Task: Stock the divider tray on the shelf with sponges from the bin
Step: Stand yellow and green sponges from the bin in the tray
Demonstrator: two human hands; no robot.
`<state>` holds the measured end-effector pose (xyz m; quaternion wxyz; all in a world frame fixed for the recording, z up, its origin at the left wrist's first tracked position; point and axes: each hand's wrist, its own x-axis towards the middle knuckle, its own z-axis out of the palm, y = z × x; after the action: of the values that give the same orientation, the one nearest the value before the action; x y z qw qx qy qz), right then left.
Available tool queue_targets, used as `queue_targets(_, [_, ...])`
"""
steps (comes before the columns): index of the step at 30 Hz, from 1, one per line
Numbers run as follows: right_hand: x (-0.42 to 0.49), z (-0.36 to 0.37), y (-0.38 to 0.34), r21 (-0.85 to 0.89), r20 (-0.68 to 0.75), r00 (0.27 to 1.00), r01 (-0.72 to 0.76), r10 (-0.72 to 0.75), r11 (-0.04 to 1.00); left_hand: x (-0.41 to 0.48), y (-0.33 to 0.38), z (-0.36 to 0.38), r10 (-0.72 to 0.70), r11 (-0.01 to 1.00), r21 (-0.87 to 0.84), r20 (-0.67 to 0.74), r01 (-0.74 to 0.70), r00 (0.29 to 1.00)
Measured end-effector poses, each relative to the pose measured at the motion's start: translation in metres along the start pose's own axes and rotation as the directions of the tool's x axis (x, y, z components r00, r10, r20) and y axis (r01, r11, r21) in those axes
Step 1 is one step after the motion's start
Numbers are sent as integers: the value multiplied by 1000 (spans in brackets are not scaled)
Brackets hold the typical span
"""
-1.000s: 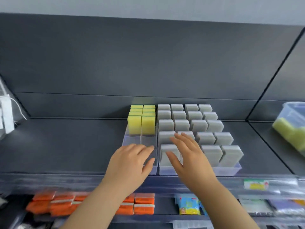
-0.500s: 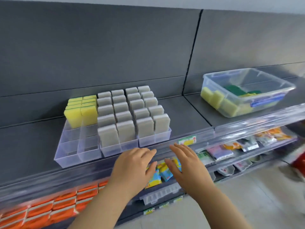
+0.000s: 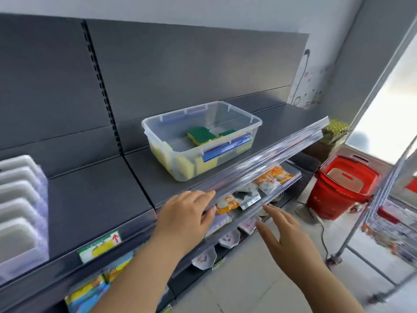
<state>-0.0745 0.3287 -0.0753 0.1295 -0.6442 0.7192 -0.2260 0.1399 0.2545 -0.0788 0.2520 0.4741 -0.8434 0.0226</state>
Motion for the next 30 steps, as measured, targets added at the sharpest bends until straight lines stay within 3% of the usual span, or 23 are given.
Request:
queue_targets(7, [85,-26,40,49,48,998,39,-41,998,85,24,27,4,999,-45,-24,-5,1000])
queue_targets(16, [236,-22,38,-11,-34,982,185,-185,983,199,-50,58,-66,998,-11,-139,65,988])
queue_targets(22, [319,-45,58,-65,-81,972,217,-221,974,278,-75,79,-84,986,135,-92,96,992])
queue_targets(26, [380,-42,59,4,-23,961,275,-275,961,298,-98,87,-208,966,134,-104,221,973])
queue_targets(30, [459,-24,35,-6,107,866,492,-489,871,296,-115,89,-338,905,214,-167,368,926])
